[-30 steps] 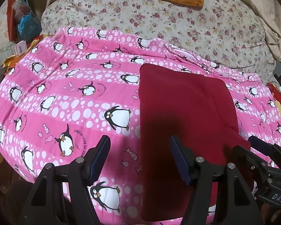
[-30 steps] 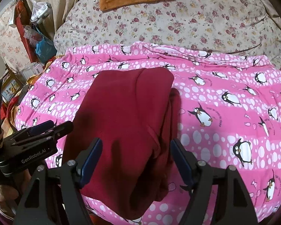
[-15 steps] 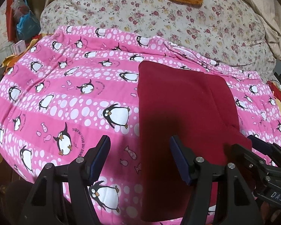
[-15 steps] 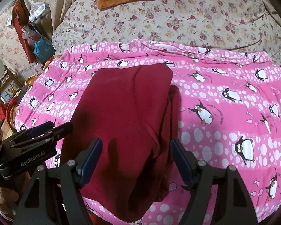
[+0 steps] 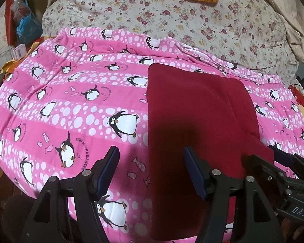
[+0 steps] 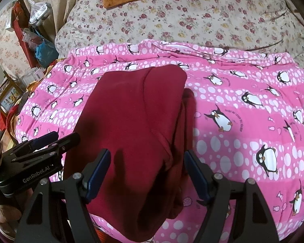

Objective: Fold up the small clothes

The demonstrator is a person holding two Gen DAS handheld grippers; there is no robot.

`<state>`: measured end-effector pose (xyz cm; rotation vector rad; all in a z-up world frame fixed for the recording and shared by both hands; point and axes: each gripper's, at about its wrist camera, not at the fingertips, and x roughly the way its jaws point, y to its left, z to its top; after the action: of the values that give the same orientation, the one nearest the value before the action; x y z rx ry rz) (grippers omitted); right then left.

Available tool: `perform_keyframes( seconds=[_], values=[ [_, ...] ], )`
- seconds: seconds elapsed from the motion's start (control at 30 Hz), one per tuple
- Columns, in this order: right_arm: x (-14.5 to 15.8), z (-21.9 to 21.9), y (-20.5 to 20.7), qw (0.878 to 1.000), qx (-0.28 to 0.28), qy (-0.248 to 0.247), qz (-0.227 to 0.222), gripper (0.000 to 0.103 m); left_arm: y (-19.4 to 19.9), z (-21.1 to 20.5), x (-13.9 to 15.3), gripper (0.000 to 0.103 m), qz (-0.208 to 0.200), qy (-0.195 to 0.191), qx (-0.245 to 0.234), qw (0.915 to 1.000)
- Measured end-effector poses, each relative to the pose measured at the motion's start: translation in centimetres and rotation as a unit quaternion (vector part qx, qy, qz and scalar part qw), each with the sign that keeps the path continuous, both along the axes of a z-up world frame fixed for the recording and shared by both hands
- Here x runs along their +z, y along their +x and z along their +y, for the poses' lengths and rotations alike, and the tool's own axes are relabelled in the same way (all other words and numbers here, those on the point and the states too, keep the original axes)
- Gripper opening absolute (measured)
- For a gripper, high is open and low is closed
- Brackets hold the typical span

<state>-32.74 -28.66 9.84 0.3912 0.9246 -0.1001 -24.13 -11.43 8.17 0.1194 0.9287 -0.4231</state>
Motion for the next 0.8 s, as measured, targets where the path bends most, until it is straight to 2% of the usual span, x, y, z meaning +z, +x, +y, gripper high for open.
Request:
perform_keyframes(
  seconds=[0.63, 0.8],
  values=[
    [-0.64, 0.13, 0.38, 1.000, 0.000, 0.005, 0.006, 0.078, 0.41, -0.18, -0.29, 0.046, 0.005, -0.002, -0.002, 1.0000],
    [-0.79, 0.11, 0.43, 1.000, 0.001, 0.004, 0.009, 0.078, 0.48, -0.26, -0.37, 0.046, 0.003, -0.011, -0.016, 0.9998]
  ],
)
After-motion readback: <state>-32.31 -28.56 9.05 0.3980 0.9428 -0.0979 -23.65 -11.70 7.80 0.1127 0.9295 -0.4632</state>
